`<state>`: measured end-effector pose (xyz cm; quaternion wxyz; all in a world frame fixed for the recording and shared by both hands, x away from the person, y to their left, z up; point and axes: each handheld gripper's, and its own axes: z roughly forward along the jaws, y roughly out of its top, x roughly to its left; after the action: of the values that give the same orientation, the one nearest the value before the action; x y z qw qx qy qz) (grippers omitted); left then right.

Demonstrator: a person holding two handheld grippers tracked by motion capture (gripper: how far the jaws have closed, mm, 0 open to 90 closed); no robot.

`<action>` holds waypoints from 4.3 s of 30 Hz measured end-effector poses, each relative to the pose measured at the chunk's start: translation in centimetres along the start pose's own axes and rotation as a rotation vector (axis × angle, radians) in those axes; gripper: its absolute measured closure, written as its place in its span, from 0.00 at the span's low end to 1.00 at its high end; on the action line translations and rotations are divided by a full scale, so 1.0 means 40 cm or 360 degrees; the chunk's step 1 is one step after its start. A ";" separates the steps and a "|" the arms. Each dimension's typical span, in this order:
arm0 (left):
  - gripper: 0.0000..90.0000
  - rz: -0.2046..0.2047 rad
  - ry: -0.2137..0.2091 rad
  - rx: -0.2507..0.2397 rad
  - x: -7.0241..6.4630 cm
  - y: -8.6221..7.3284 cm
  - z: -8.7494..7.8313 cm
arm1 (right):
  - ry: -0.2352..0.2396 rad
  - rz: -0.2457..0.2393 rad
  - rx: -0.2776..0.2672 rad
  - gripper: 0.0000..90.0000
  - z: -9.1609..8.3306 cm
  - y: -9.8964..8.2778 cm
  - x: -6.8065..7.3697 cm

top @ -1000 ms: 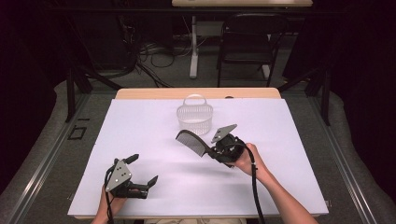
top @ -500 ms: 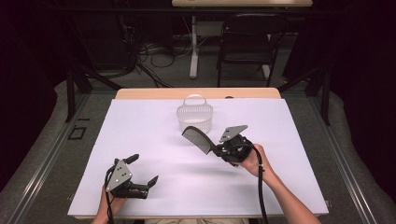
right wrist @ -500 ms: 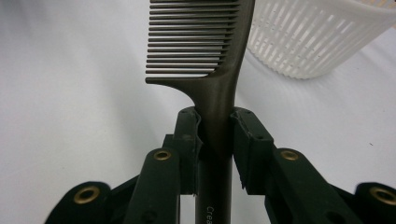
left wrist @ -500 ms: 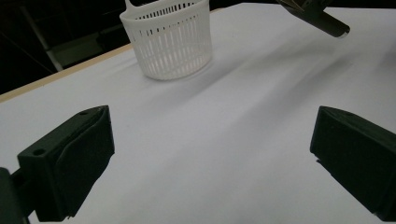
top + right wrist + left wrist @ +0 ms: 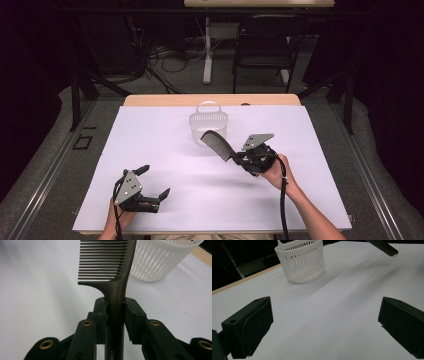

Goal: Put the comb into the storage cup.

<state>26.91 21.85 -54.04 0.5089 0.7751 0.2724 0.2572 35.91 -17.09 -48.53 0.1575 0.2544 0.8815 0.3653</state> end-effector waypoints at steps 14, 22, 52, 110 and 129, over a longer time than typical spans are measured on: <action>0.00 -0.0007 -0.0007 -0.0004 0.001 0.000 0.002 | -0.0047 0.0033 -0.0061 0.81 -0.013 -0.006 -0.017; 0.00 -0.0017 -0.0013 -0.0004 0.000 0.000 0.005 | -0.0073 0.0066 -0.0097 0.81 -0.020 -0.011 -0.030; 0.00 -0.0005 -0.0011 0.0003 -0.001 0.000 0.007 | -0.0212 0.0147 -0.0208 0.81 -0.033 -0.020 -0.077; 0.00 0.0004 -0.0008 0.0003 -0.001 0.001 0.011 | -0.0312 0.0147 -0.0405 0.81 -0.039 0.064 -0.112; 0.00 0.0004 -0.0012 0.0002 0.000 0.001 0.011 | -0.0319 0.0133 -0.0405 0.81 -0.024 0.102 -0.123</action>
<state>27.21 21.56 -54.15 0.5091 0.7767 0.2696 0.2547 40.87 -17.96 -44.46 0.2603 0.3040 0.7967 0.4529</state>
